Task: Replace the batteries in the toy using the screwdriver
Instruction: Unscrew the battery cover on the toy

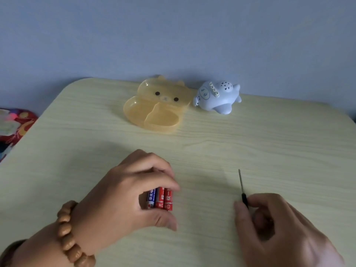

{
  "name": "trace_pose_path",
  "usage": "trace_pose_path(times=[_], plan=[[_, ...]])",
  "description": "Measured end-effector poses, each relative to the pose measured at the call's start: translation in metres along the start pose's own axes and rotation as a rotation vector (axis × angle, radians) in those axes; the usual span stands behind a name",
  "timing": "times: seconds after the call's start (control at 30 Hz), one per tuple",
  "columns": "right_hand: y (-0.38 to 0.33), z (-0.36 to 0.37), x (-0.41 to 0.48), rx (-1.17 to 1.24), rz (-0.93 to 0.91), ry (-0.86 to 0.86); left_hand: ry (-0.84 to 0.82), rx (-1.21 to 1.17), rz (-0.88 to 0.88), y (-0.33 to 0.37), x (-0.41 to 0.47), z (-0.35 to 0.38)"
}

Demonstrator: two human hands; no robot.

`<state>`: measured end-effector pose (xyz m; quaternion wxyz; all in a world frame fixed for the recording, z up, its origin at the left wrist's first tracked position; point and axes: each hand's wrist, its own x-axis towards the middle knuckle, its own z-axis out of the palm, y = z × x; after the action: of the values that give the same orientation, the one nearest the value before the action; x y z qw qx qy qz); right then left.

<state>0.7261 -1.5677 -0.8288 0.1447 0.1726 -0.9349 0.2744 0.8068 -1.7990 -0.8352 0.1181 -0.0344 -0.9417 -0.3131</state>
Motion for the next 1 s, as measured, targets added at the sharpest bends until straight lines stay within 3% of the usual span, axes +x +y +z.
trace_pose_path(times=[0.2,0.3,0.9,1.0], plan=[[0.001,0.001,-0.014,-0.138,-0.007,0.026,0.02,0.011,-0.022,0.001,-0.001,0.0],[-0.001,-0.006,-0.018,-0.188,0.015,-0.099,0.018,0.006,-0.031,0.005,-0.003,0.001],[-0.008,-0.014,-0.022,-0.168,0.036,-0.115,-0.015,-0.035,-0.087,0.013,-0.017,-0.001],[-0.008,-0.019,-0.018,-0.151,0.041,-0.197,-0.007,-0.024,-0.079,0.012,-0.017,-0.001]])
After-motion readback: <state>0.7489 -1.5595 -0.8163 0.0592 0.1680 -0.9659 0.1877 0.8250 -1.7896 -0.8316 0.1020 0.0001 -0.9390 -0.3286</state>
